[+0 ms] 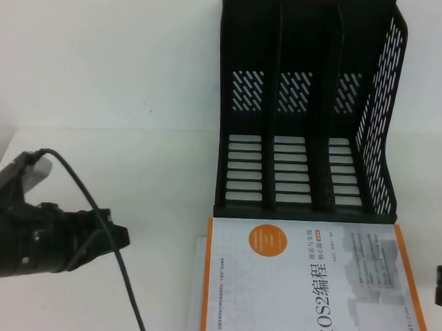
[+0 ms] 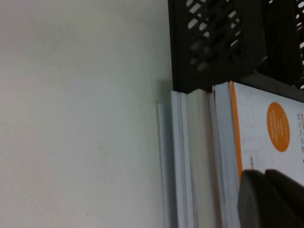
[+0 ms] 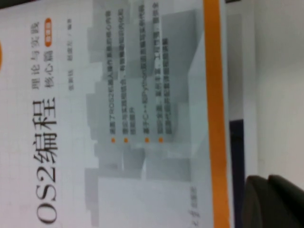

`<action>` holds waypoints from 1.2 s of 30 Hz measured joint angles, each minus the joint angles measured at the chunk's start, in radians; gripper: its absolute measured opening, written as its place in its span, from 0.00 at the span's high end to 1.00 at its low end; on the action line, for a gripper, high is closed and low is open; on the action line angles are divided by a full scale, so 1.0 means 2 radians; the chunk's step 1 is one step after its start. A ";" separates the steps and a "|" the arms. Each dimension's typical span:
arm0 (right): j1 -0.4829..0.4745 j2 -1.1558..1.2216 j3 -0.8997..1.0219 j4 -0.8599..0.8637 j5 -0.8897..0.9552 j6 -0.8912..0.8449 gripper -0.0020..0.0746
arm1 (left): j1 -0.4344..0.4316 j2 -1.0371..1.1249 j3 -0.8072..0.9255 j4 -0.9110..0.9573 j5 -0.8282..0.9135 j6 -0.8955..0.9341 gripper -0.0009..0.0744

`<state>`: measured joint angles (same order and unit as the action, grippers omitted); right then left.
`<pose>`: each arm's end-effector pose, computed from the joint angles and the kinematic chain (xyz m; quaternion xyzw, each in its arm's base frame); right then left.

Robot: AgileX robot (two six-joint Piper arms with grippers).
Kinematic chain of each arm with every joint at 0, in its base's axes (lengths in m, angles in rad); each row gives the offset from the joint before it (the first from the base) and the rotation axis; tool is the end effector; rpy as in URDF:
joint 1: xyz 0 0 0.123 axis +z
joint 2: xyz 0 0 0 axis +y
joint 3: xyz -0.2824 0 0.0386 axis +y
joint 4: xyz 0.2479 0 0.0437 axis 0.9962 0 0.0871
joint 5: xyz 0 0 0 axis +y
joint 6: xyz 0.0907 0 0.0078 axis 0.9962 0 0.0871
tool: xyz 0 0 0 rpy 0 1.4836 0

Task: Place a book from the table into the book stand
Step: Push book with right arm

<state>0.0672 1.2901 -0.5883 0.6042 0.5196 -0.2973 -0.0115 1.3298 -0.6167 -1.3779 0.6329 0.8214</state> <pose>0.2172 0.0404 0.2024 0.0476 0.9565 0.1751 0.2284 0.2389 -0.0557 0.2260 -0.1012 0.8786 -0.3674 0.2879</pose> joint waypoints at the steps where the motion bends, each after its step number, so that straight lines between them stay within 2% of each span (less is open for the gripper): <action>1: 0.004 0.010 -0.005 0.000 -0.004 -0.001 0.97 | -0.005 0.007 -0.002 -0.004 -0.003 0.005 0.99; 9: 0.036 0.083 -0.043 -0.026 -0.021 0.004 0.97 | -0.069 0.032 -0.020 -0.010 -0.015 0.031 0.99; 16: 0.036 0.092 -0.045 -0.082 -0.031 0.043 0.97 | -0.073 0.033 -0.020 -0.011 -0.034 0.034 0.99; 27: 0.048 0.093 -0.046 -0.080 -0.032 0.043 0.97 | -0.073 0.034 -0.020 -0.024 -0.054 0.009 0.99; 31: 0.071 0.093 -0.047 -0.081 -0.032 0.042 0.97 | -0.073 0.034 -0.020 -0.026 -0.061 -0.005 0.90; 36: 0.099 0.096 -0.063 -0.068 -0.031 0.044 0.97 | -0.073 0.038 -0.020 -0.029 -0.059 -0.020 0.68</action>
<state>0.2648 1.4816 -0.7152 0.4691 0.4568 -0.2095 -0.1570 1.4058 -0.6571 -1.4365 0.5151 0.7810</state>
